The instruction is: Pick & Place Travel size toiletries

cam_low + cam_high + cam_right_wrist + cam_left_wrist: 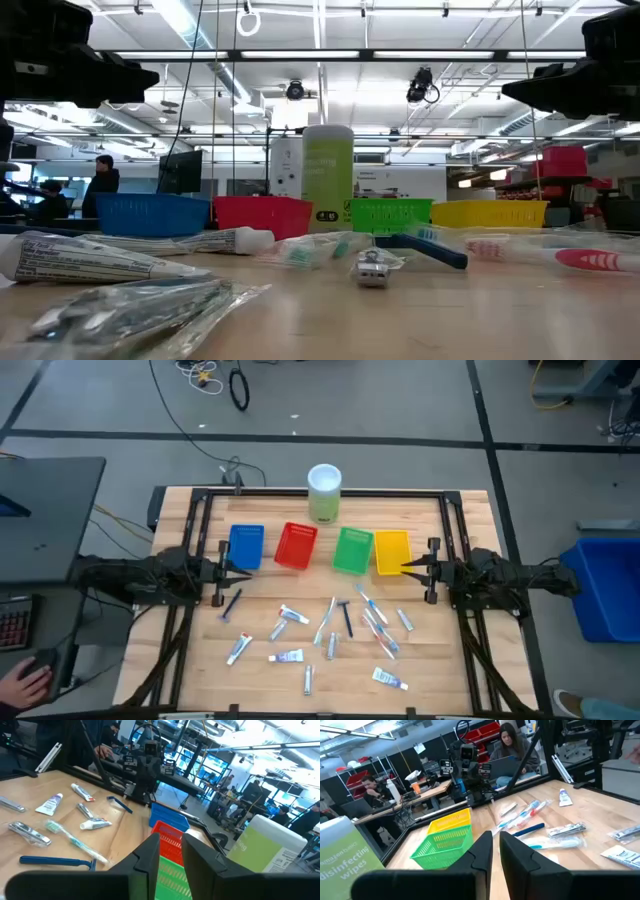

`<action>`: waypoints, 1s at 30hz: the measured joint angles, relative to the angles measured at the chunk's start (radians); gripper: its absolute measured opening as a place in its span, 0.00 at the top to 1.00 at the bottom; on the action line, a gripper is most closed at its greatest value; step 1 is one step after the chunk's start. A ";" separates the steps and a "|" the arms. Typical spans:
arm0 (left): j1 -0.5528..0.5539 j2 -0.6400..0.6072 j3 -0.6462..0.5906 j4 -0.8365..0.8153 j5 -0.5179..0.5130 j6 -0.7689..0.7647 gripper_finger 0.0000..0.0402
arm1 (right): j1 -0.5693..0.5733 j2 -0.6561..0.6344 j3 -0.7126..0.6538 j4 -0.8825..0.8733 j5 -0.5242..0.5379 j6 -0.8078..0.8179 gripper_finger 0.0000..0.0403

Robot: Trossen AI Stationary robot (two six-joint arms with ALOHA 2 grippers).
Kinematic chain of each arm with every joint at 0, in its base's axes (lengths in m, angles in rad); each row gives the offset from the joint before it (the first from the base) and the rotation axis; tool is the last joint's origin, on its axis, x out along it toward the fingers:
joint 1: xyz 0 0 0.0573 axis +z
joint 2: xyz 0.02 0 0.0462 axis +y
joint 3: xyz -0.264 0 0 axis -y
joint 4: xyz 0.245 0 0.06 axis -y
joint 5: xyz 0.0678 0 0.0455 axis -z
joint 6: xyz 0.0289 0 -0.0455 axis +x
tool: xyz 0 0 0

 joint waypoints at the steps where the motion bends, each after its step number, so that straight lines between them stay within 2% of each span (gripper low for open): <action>1: 0.000 0.000 0.000 0.000 0.000 0.000 0.90 | 0.000 0.000 0.000 0.000 0.000 0.000 0.78; 15: 0.000 0.000 0.000 0.007 0.004 -0.061 0.90 | 0.000 0.000 0.000 0.000 0.000 -0.001 0.78; 21: 0.000 0.000 0.000 0.129 0.009 -0.100 0.90 | 0.000 0.000 0.000 0.008 0.000 -0.003 0.77; 26: 0.000 0.000 0.000 0.229 0.023 -0.084 0.90 | 0.000 0.000 0.000 0.067 -0.059 0.232 0.77; 30: 0.000 0.000 0.000 0.284 0.022 -0.104 0.90 | 0.000 0.000 0.000 0.140 -0.046 0.356 0.78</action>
